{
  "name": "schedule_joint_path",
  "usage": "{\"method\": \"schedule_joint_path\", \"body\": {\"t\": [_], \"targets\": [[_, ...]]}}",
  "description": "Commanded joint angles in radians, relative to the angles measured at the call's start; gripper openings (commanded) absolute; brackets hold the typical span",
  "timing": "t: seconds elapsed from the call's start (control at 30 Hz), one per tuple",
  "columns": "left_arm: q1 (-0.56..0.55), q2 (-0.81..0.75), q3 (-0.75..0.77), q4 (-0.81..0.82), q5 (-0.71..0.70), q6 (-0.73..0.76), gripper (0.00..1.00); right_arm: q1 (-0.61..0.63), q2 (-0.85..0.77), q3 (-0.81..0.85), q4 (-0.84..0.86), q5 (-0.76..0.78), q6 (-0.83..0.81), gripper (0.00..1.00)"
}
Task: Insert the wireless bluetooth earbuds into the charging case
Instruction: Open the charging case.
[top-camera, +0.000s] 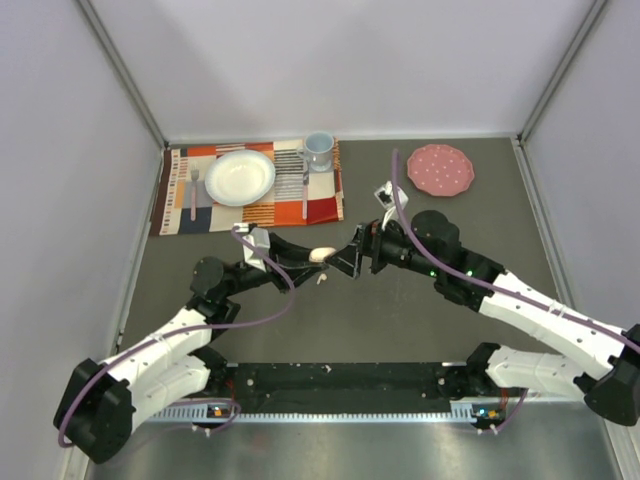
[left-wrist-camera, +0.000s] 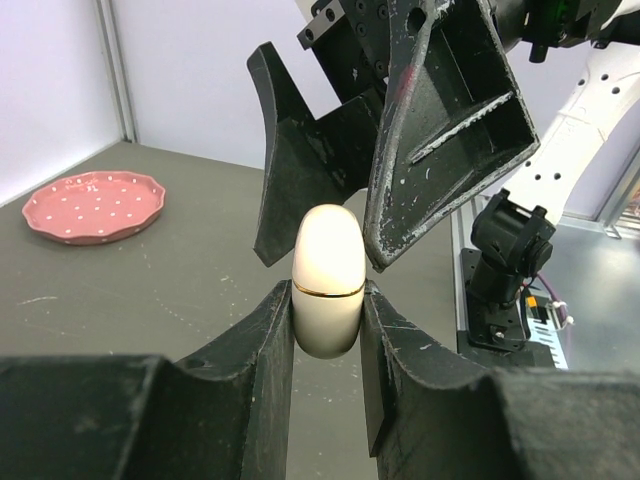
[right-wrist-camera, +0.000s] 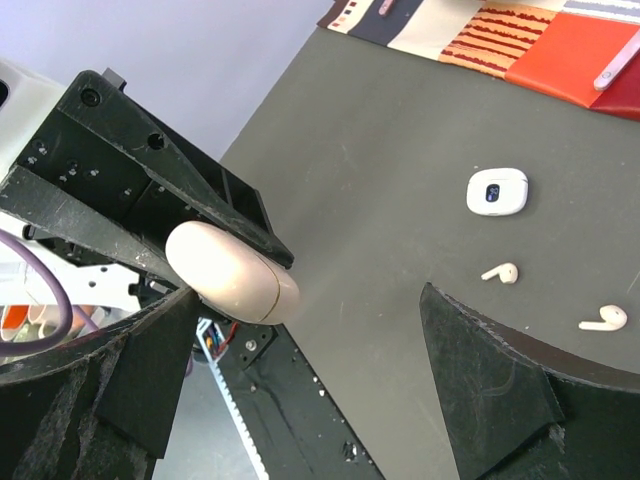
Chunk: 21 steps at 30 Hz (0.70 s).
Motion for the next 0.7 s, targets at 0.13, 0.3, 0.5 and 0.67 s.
{"method": "schedule_joint_path", "body": {"t": [0.13,0.3,0.5,0.67], "targets": [[-0.005,-0.040,0.039,0.055,0.123,0.026,0.00,-0.009,0.016,0.041,0.045,0.053,0.008,0.91],[-0.005,-0.044,0.031,0.054,0.132,0.038,0.00,-0.039,0.022,0.046,0.059,0.010,0.036,0.91],[-0.005,-0.035,0.028,0.035,0.128,0.055,0.00,-0.047,0.033,0.048,0.082,-0.027,0.054,0.91],[-0.005,-0.032,0.028,0.034,0.126,0.057,0.00,-0.048,0.033,0.052,0.107,-0.033,0.063,0.91]]}}
